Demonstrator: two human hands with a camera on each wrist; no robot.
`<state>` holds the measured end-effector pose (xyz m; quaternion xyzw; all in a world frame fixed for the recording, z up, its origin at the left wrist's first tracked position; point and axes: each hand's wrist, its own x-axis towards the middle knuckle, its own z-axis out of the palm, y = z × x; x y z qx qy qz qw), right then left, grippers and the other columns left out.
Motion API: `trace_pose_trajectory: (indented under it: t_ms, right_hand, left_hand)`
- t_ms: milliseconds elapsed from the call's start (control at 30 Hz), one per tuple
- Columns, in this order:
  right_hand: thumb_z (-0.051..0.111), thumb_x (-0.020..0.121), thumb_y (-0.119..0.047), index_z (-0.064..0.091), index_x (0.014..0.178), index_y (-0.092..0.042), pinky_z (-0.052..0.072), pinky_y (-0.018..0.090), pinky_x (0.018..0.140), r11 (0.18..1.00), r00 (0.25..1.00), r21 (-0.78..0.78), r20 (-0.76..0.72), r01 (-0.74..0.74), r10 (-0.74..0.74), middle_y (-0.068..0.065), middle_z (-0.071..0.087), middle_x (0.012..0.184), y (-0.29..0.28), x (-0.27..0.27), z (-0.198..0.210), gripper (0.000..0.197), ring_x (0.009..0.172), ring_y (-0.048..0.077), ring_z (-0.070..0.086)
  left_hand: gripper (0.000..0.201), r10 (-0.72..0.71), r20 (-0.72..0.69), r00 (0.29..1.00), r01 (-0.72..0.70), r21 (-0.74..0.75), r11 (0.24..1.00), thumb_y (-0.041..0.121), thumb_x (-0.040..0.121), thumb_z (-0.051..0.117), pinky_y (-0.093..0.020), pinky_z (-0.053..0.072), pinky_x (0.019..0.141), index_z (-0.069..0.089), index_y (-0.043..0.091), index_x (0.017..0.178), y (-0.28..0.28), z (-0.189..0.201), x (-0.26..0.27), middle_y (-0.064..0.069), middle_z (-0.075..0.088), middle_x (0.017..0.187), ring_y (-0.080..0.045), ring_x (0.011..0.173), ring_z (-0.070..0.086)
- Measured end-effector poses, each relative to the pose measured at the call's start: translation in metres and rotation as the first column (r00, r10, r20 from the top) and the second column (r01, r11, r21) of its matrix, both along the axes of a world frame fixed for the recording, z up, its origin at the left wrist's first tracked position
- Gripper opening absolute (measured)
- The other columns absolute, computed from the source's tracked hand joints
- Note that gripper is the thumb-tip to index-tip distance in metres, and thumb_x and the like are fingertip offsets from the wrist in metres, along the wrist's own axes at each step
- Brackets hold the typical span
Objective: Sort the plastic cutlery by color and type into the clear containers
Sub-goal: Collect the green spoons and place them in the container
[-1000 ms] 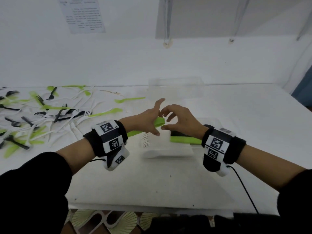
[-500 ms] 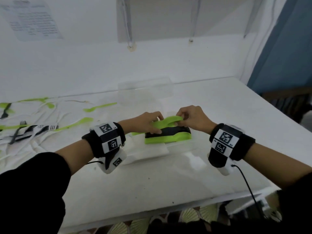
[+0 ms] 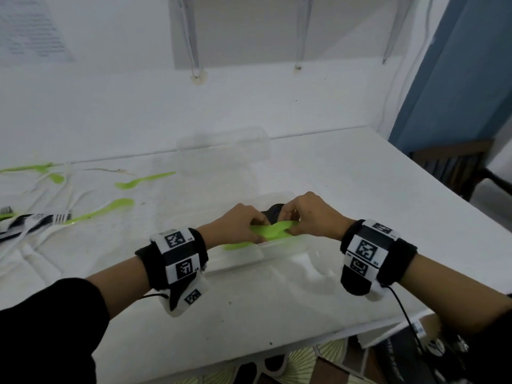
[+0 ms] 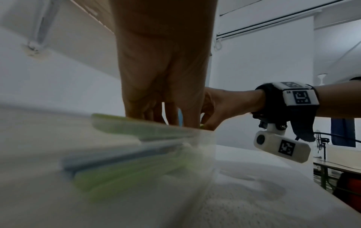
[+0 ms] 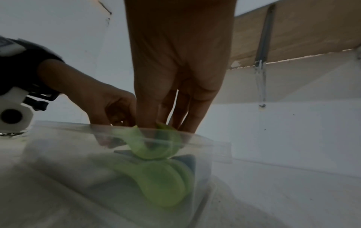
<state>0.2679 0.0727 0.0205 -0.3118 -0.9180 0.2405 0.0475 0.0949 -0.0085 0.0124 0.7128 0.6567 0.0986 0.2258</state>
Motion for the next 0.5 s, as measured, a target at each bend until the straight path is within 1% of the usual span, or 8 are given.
trace_pose_trajectory:
  t_ms: [100, 167, 200, 267, 300, 367, 433, 500]
  right_hand:
    - [0.072, 0.069, -0.005, 0.074, 0.087, -0.013, 0.046, 0.021, 0.064, 1.0, 0.999, -0.029, 0.042, -0.007, 0.009, 0.001, 0.072, 0.083, 0.003, -0.002, 0.0, 0.019, 0.073, 0.013, 0.061]
    - [0.071, 0.071, -0.007, 0.073, 0.086, -0.013, 0.037, 0.013, 0.057, 0.999, 0.996, 0.015, 0.087, -0.032, 0.031, 0.0, 0.068, 0.082, 0.005, -0.005, -0.001, 0.016, 0.071, 0.011, 0.056]
    - [0.07, 0.072, -0.008, 0.073, 0.086, -0.013, 0.032, 0.012, 0.055, 0.998, 0.993, 0.046, 0.11, -0.047, 0.042, -0.001, 0.063, 0.082, 0.005, -0.007, -0.002, 0.015, 0.072, 0.012, 0.053]
    - [0.068, 0.074, -0.011, 0.071, 0.089, -0.016, 0.026, 0.012, 0.052, 0.991, 0.985, 0.109, 0.164, -0.072, 0.053, -0.003, 0.05, 0.085, 0.004, -0.01, -0.004, 0.016, 0.075, 0.012, 0.045]
    - [0.068, 0.075, -0.012, 0.07, 0.091, -0.018, 0.023, 0.012, 0.05, 0.988, 0.981, 0.134, 0.189, -0.076, 0.05, -0.005, 0.046, 0.086, 0.005, -0.011, -0.004, 0.018, 0.076, 0.011, 0.042]
    - [0.067, 0.075, -0.014, 0.067, 0.095, -0.022, 0.021, 0.015, 0.049, 0.983, 0.974, 0.166, 0.223, -0.078, 0.04, -0.008, 0.043, 0.085, 0.006, -0.014, -0.005, 0.021, 0.076, 0.01, 0.04]
    - [0.069, 0.073, -0.015, 0.065, 0.098, -0.024, 0.024, 0.017, 0.05, 0.982, 0.973, 0.17, 0.226, -0.086, 0.046, -0.009, 0.044, 0.085, 0.008, -0.015, -0.006, 0.027, 0.076, 0.01, 0.042]
    - [0.073, 0.071, -0.016, 0.065, 0.1, -0.024, 0.03, 0.02, 0.055, 0.99, 0.98, 0.121, 0.19, -0.075, 0.051, -0.01, 0.046, 0.082, 0.01, -0.015, -0.006, 0.031, 0.075, 0.011, 0.043]
  left_hand:
    - [0.035, 0.007, -0.002, 1.0, -0.007, -0.022, 1.0, 0.016, 0.077, 0.073, -0.021, 0.042, 0.078, 0.068, 0.013, 0.111, -0.001, -0.001, -0.002, -0.004, 0.07, 0.105, -0.018, 0.095, 0.062]
    - [0.034, -0.004, 0.02, 1.0, 0.004, -0.047, 0.999, 0.01, 0.077, 0.071, -0.018, 0.041, 0.074, 0.068, 0.012, 0.11, -0.001, -0.006, -0.002, -0.008, 0.069, 0.101, -0.021, 0.093, 0.064]
    - [0.032, -0.008, 0.026, 1.0, 0.009, -0.053, 0.999, 0.008, 0.077, 0.07, -0.017, 0.04, 0.072, 0.069, 0.011, 0.109, -0.002, -0.007, -0.001, -0.01, 0.068, 0.099, -0.022, 0.092, 0.064]
    - [0.031, -0.007, 0.003, 1.0, 0.007, -0.037, 0.999, 0.008, 0.077, 0.068, -0.017, 0.036, 0.069, 0.07, 0.013, 0.108, -0.002, -0.009, -0.001, -0.008, 0.059, 0.093, -0.024, 0.089, 0.061]
    - [0.031, -0.001, -0.016, 1.0, 0.001, -0.019, 1.0, 0.01, 0.078, 0.067, -0.019, 0.036, 0.07, 0.07, 0.015, 0.108, -0.002, -0.01, -0.001, -0.007, 0.057, 0.092, -0.024, 0.09, 0.06]
    - [0.029, 0.035, -0.049, 0.998, -0.034, 0.006, 0.999, 0.017, 0.078, 0.066, -0.023, 0.043, 0.075, 0.07, 0.021, 0.107, -0.003, -0.01, -0.001, -0.003, 0.064, 0.097, -0.02, 0.093, 0.06]
    - [0.027, 0.073, -0.107, 0.992, -0.071, 0.03, 0.997, 0.025, 0.081, 0.064, -0.022, 0.042, 0.073, 0.068, 0.027, 0.107, -0.004, -0.01, 0.0, 0.005, 0.066, 0.103, -0.016, 0.097, 0.059]
    - [0.026, 0.106, -0.089, 0.99, -0.103, 0.029, 0.994, 0.025, 0.081, 0.065, -0.022, 0.041, 0.072, 0.067, 0.026, 0.106, -0.003, -0.014, 0.0, 0.006, 0.065, 0.104, -0.014, 0.099, 0.058]
